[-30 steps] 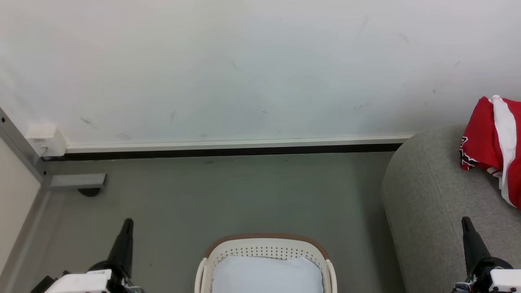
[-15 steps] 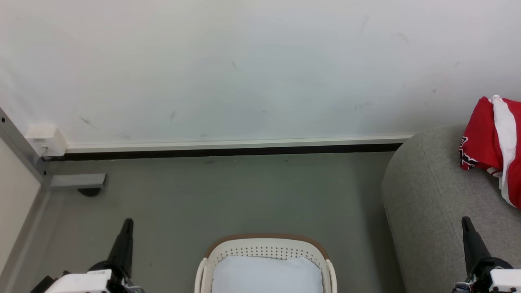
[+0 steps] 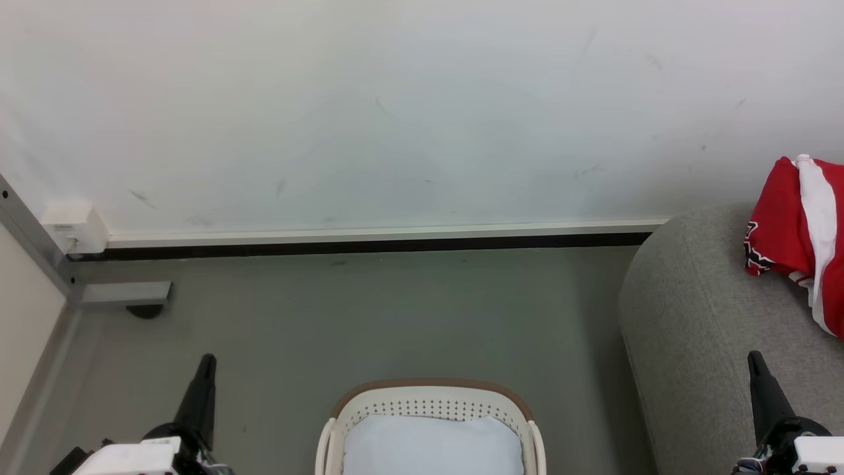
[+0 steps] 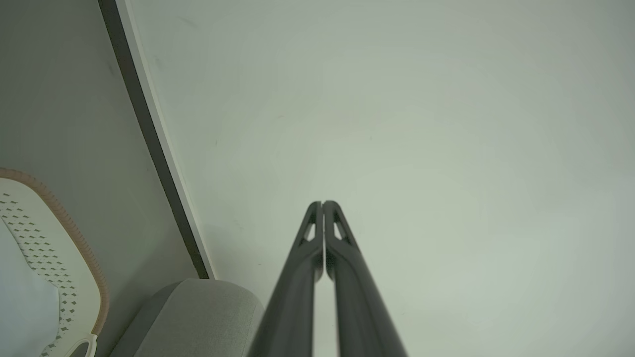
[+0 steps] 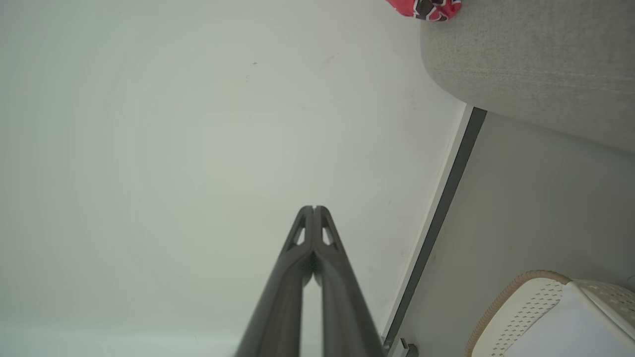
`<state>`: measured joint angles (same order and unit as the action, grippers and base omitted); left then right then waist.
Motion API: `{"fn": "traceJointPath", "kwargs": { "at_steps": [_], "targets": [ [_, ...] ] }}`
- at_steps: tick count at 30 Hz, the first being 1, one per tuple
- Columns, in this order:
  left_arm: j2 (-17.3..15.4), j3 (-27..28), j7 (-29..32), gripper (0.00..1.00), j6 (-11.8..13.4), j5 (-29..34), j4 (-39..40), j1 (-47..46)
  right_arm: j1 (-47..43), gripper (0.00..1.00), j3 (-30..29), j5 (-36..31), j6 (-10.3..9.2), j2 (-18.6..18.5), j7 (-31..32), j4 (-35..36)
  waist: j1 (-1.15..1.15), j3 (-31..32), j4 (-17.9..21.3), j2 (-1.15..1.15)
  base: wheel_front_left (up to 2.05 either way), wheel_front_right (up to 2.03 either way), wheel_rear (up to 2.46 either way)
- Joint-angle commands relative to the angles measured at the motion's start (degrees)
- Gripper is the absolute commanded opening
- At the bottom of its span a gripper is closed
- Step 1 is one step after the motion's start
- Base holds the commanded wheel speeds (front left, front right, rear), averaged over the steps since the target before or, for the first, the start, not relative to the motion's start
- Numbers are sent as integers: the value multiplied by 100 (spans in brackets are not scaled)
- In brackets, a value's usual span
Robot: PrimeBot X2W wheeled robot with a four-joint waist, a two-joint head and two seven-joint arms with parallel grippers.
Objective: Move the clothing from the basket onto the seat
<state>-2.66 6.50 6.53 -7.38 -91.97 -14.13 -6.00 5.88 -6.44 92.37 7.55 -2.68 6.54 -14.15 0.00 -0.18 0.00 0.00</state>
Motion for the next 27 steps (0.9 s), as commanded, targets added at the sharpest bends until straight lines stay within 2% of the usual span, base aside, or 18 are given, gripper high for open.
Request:
{"fn": "traceJointPath", "kwargs": {
  "at_steps": [1, 27],
  "targets": [
    [-40, 15, 21, 0, -21, -81, 15, -51, 66, 0, -19, 11, -12, -39, 19, 27, 0, 0, 0, 0, 0, 0, 0],
    [-40, 14, 20, 0, -22, -81, 16, -50, 66, 0, -19, 11, -12, -39, 18, 27, 0, 0, 0, 0, 0, 0, 0]
  ]
}}
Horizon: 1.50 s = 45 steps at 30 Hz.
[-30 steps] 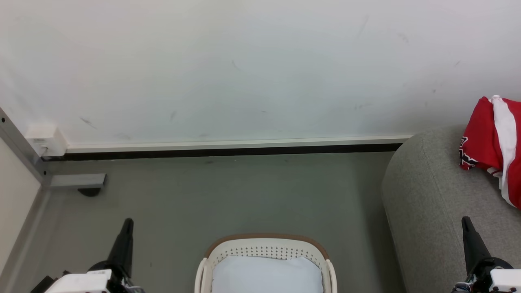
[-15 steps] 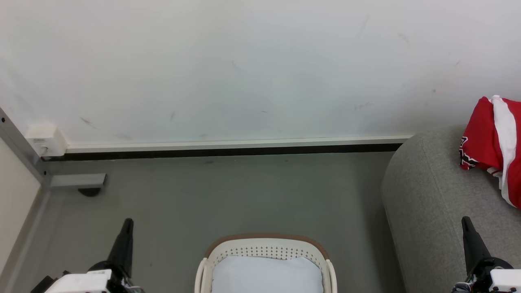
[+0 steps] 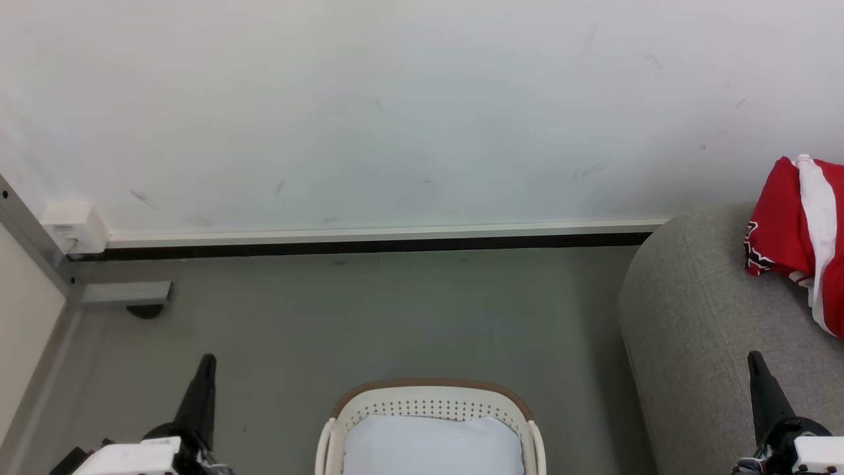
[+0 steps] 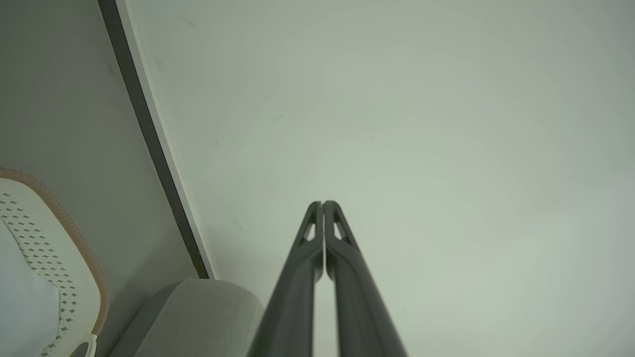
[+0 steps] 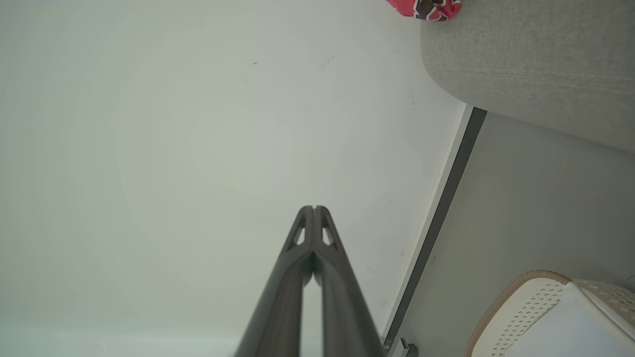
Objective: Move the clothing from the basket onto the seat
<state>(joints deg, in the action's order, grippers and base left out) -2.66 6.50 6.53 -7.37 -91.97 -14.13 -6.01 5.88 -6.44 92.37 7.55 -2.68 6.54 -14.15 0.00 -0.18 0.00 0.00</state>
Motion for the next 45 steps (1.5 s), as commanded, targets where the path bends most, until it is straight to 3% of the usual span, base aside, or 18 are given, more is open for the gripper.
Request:
{"fn": "traceJointPath", "kwargs": {
  "at_steps": [1, 45],
  "targets": [
    [-40, 14, 20, 0, -23, -81, 16, -50, 66, 0, -19, 11, -12, -39, 18, 27, 0, 0, 0, 0, 0, 0, 0],
    [-40, 14, 20, 0, -23, -82, 16, -50, 66, 0, -19, 11, -12, -38, 18, 26, 0, 0, 0, 0, 0, 0, 0]
  ]
}}
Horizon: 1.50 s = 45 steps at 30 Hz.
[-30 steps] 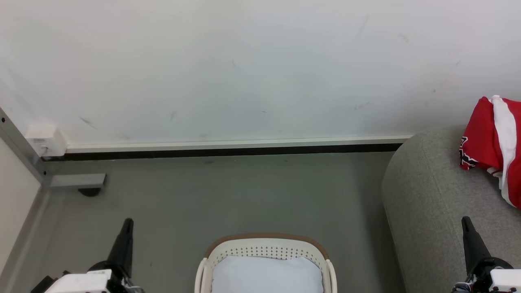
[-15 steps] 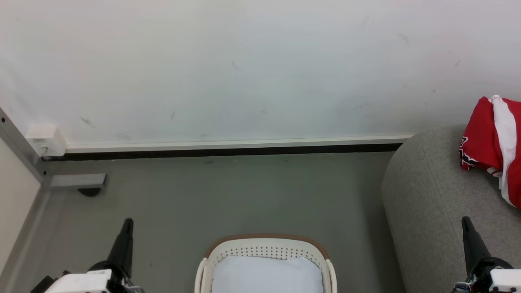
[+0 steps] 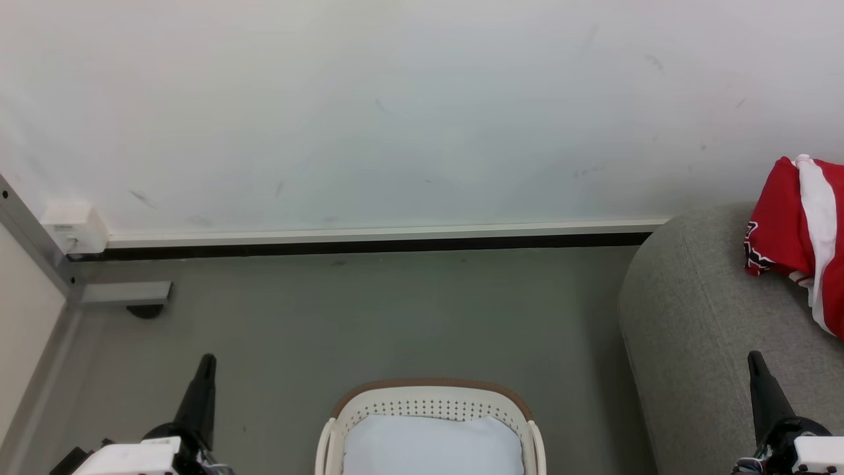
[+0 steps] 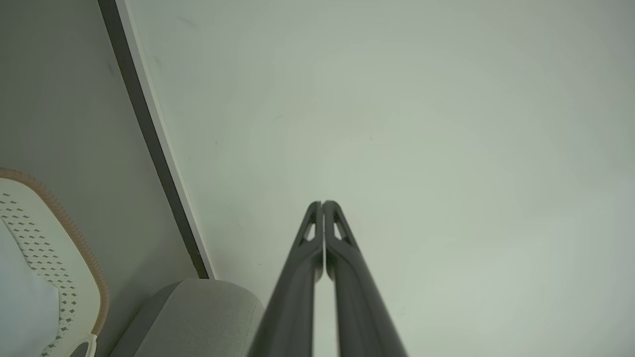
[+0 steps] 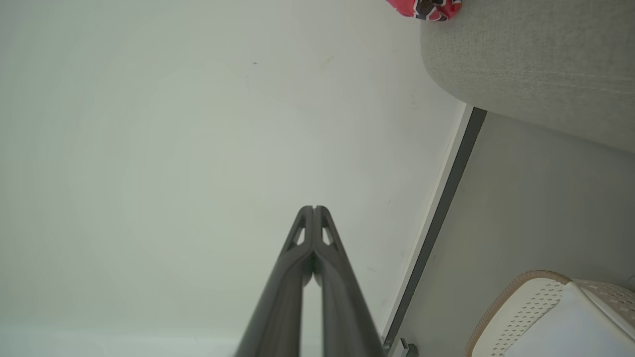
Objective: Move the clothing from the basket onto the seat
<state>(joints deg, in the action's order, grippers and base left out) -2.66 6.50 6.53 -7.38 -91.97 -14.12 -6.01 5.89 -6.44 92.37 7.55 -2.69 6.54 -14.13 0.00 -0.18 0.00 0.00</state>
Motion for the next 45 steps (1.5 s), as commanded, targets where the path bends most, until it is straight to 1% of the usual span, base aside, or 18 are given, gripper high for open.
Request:
{"fn": "traceJointPath", "kwargs": {
  "at_steps": [1, 45],
  "targets": [
    [-40, 14, 20, 0, -23, -82, 15, -50, 66, 0, -19, 11, -12, -37, 18, 25, 0, 0, 0, 0, 0, 0, 0],
    [-41, 13, 19, 0, -22, -83, 15, -50, 66, 0, -18, 11, -12, -38, 18, 25, 0, 0, 0, 0, 0, 0, 0]
  ]
}}
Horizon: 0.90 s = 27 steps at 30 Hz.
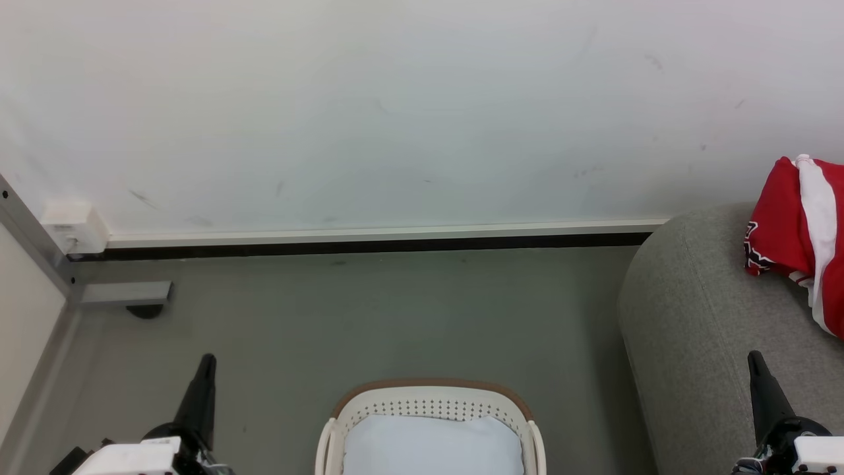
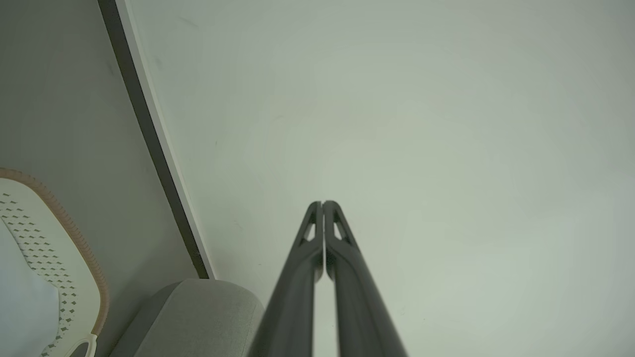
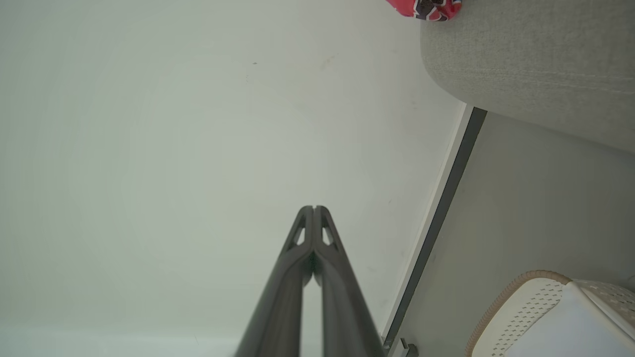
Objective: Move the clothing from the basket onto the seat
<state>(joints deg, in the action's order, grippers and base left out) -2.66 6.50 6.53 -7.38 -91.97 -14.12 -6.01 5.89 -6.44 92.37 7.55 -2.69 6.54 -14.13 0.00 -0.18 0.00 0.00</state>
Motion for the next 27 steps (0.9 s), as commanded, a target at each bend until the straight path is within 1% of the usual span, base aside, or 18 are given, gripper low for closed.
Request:
{"fn": "traceJointPath", "kwargs": {
  "at_steps": [1, 27],
  "targets": [
    [-41, 13, 19, 0, -23, -83, 15, -50, 66, 0, -18, 11, -12, -38, 18, 25, 0, 0, 0, 0, 0, 0, 0],
    [-41, 13, 19, 0, -22, -83, 16, -50, 66, 0, -18, 11, -12, -38, 17, 26, 0, 0, 0, 0, 0, 0, 0]
  ]
}}
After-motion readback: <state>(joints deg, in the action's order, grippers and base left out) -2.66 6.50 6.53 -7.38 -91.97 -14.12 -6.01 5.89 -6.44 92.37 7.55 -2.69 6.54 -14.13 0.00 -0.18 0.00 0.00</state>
